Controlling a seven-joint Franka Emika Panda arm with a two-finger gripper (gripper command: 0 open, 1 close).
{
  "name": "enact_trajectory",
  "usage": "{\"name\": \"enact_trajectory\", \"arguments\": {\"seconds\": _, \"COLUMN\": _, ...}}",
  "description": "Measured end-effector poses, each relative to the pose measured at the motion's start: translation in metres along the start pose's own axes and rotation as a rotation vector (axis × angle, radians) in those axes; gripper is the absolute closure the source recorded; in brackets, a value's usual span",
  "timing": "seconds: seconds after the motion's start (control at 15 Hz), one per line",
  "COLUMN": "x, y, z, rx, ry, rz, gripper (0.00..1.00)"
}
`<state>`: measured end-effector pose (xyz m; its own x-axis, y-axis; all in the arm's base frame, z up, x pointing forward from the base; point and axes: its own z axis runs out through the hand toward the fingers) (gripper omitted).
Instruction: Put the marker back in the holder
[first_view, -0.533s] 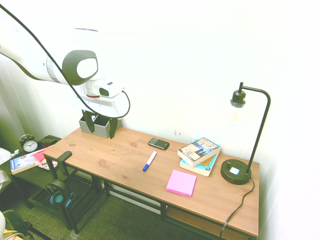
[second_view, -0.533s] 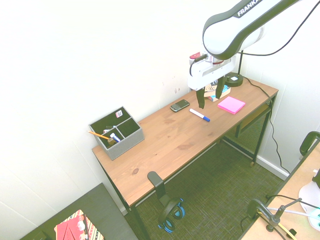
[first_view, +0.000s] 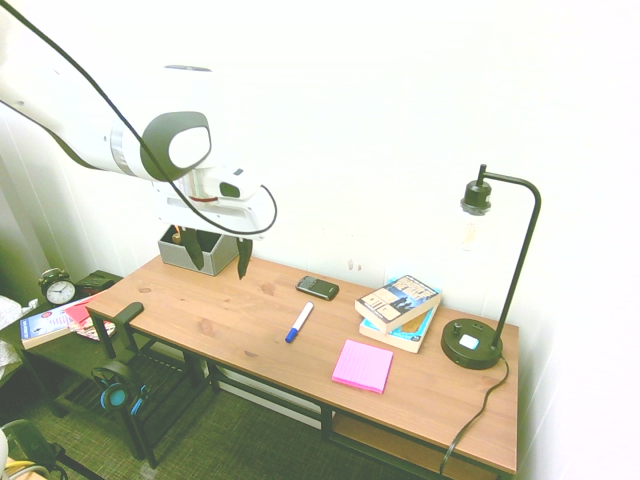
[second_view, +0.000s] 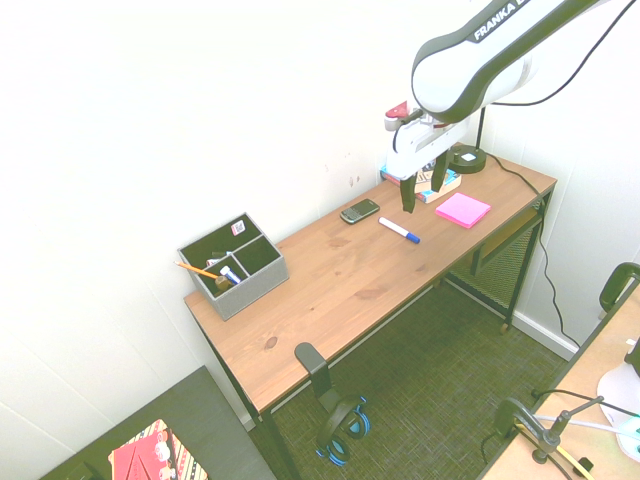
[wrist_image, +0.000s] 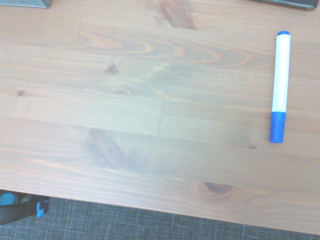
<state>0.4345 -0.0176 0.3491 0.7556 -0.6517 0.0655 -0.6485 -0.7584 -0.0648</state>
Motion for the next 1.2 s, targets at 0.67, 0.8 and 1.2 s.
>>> {"name": "enact_trajectory", "arguments": {"seconds": 0.67, "x": 0.061, "y": 0.006, "z": 0.126, "rx": -0.047, "ry": 0.015, "rz": 0.018, "gripper": 0.00}}
{"name": "enact_trajectory", "arguments": {"seconds": 0.8, "x": 0.071, "y": 0.000, "z": 0.137, "rx": -0.058, "ry": 0.019, "rz": 0.013, "gripper": 1.00}}
{"name": "enact_trajectory", "arguments": {"seconds": 1.2, "x": 0.106, "y": -0.022, "z": 0.170, "rx": -0.072, "ry": 0.030, "rz": 0.024, "gripper": 1.00}}
